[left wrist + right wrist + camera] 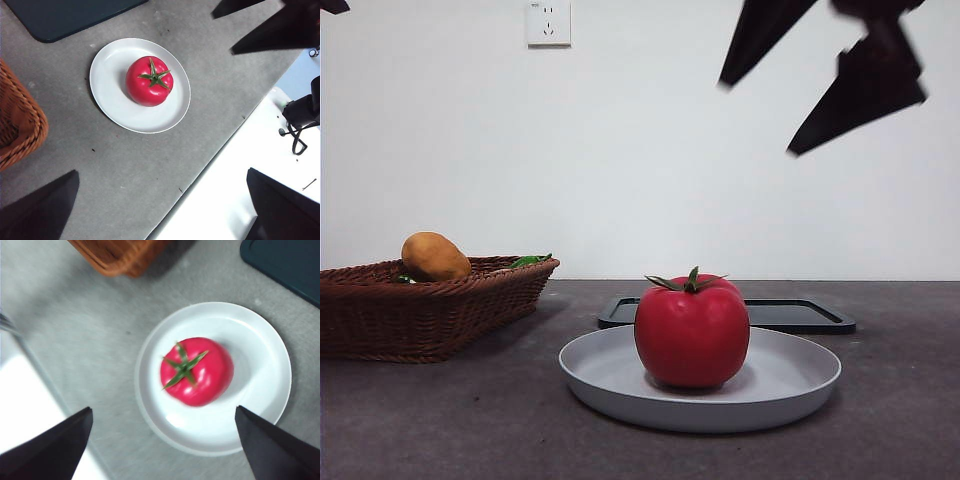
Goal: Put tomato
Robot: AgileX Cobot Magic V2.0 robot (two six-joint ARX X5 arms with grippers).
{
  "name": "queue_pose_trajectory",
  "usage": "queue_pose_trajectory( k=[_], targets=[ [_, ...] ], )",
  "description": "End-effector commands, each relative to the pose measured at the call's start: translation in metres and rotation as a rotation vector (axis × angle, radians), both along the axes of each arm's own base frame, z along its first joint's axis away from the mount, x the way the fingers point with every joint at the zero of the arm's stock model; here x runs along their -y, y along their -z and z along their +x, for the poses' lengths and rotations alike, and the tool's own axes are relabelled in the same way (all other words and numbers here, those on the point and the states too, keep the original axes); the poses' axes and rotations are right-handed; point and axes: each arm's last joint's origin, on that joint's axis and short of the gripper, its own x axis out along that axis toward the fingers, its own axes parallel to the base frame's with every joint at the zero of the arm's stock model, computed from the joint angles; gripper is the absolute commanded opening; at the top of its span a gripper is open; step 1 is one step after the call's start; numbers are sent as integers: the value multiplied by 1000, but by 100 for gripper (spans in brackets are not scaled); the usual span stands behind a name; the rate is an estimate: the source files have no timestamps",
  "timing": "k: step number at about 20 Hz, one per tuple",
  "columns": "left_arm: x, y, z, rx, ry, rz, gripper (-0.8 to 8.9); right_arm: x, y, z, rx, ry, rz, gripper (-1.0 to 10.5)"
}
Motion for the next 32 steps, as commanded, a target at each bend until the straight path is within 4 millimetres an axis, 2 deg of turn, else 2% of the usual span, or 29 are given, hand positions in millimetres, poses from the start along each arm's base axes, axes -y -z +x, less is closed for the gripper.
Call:
queue_pose_trajectory(
  k=[1,10,15,30,32],
  targets=[
    [1,-6,1,36,19,-8,531,-17,7,10,21,-14,-33,457],
    [1,-6,2,43,18,-10,531,-61,46,23,79,-22,-201,496],
    [1,-7,2,47,17,-12,530,-78,63,28,95,-32,-241,496],
    [1,-7,2,49,17,-13,528,-97,112,38,12,-59,-349,495],
    [2,-7,2,50,17,-13,528,-97,113,38,23,-46,-371,446]
  ],
)
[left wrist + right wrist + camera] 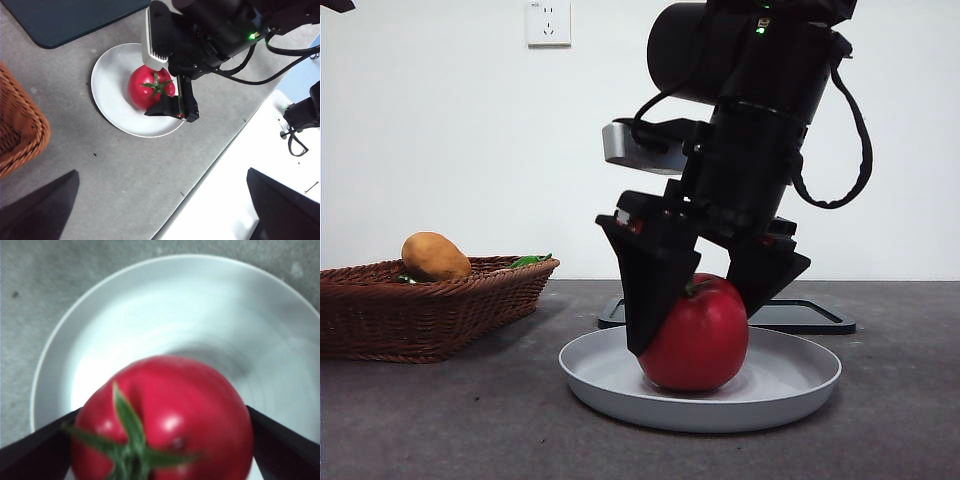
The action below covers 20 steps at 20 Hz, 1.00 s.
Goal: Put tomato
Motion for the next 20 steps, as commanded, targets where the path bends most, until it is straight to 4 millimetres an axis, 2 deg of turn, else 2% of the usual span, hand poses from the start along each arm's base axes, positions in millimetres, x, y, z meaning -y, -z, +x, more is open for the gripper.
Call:
queue_pose_trajectory(
  k=[1,3,6,8,12,16,18,20],
  targets=[
    [1,-6,1,35,17,-8,528,-5,1,2,29,5,-31,362],
    [1,-6,1,35,17,-8,528,-5,1,2,27,6,-37,256],
    [1,-6,1,35,17,-8,528,-5,-1,2,20,5,-43,250],
    [1,-6,1,35,17,-8,528,-6,-11,3,20,3,-44,249],
    [1,-6,1,35,17,-8,528,-9,-56,13,136,7,-14,249],
    [1,-6,1,34,17,-8,528,-4,-96,38,280,59,58,249],
    [1,-6,1,35,17,-8,528,7,-107,53,326,109,87,249],
    [1,-6,1,36,17,-8,528,20,-109,68,355,159,99,248]
  ],
)
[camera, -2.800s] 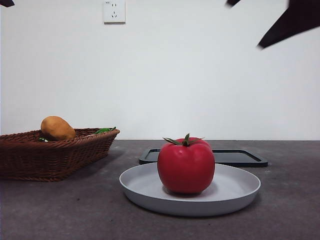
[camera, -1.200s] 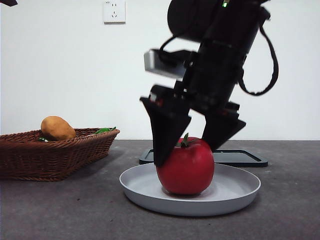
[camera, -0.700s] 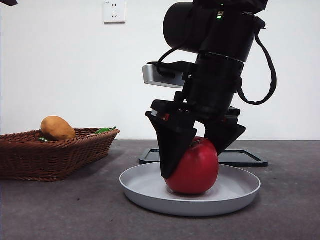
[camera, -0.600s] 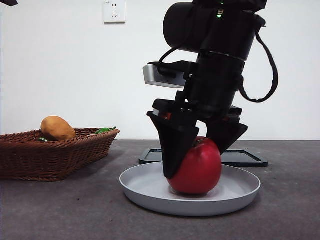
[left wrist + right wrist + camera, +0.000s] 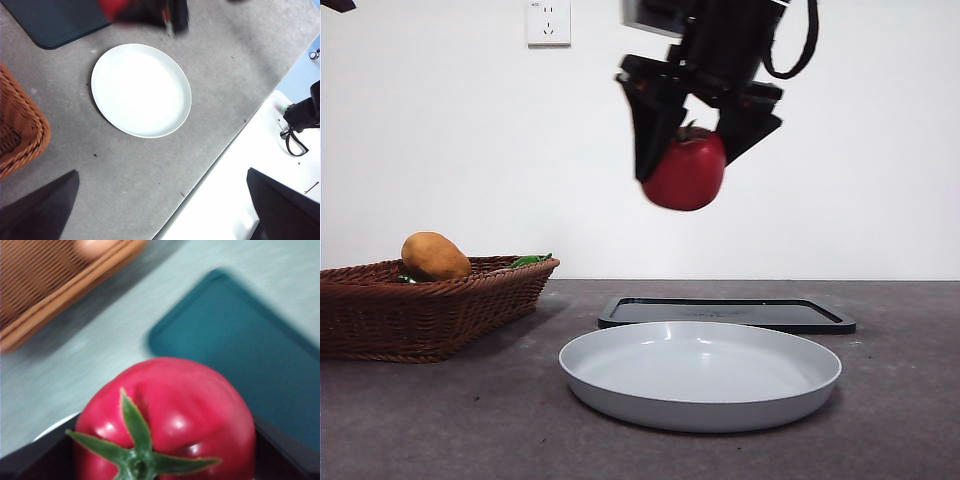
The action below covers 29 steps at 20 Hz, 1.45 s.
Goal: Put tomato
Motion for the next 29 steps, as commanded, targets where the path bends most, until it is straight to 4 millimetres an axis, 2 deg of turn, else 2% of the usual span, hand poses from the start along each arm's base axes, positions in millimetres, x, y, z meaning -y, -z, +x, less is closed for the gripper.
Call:
queue_pose_trajectory(
  k=[1,6,10,14,18,23,28,29],
  targets=[
    [1,-6,1,35,18,-8,528,11,0,21,28,39,11,246],
    [1,-6,1,37,18,-9,528,36,34,69,2,110,32,219],
    [1,-6,1,37,18,-9,528,30,67,109,-33,113,13,219],
    [1,-6,1,37,17,-9,528,20,90,134,-52,109,-8,219],
    [1,-6,1,37,17,-9,528,27,104,144,-70,128,-18,220],
    [1,-6,1,37,18,-9,528,32,106,145,-86,128,-8,222],
    [1,-6,1,36,17,-8,528,31,110,143,-128,104,3,288],
    [1,-6,1,36,17,-8,528,31,110,142,-132,105,2,362]
  ],
)
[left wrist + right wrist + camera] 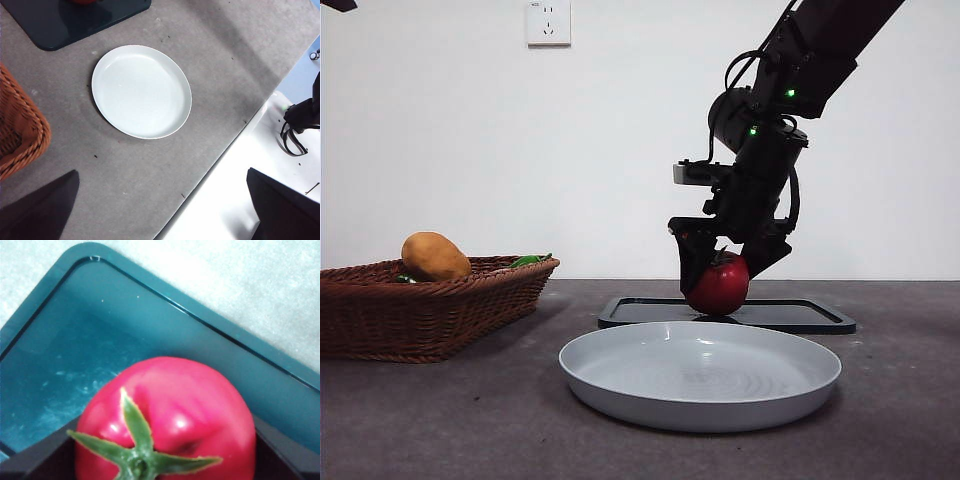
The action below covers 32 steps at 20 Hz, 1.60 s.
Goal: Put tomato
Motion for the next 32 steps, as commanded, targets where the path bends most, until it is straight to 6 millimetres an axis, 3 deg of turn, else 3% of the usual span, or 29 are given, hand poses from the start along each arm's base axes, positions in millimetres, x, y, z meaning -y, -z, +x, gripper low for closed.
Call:
queue_pose_trajectory(
  k=[1,4,6,10,13,16,19,23,28,32],
  targets=[
    [1,-6,1,33,17,-7,528,-4,7,3,-16,-13,-8,432],
    [1,-6,1,33,17,-7,528,-5,7,2,-23,-14,-11,458],
    [1,-6,1,33,17,-7,528,-5,7,2,-24,-11,-9,560],
    [1,-6,1,33,17,-7,528,-4,-2,1,-11,-3,-3,560],
    [1,-6,1,34,17,-7,528,0,-29,-9,8,-3,5,560],
    [1,-6,1,33,17,-7,528,8,-75,-27,67,3,30,560],
    [1,-6,1,34,17,-7,528,21,-133,-60,132,19,76,560],
    [1,-6,1,34,17,-8,528,46,-194,-125,113,35,83,560],
    [1,-6,1,34,17,-8,528,69,-231,-186,105,33,79,560],
    [1,-6,1,34,17,-7,528,86,-234,-231,111,15,104,559]
  ],
)
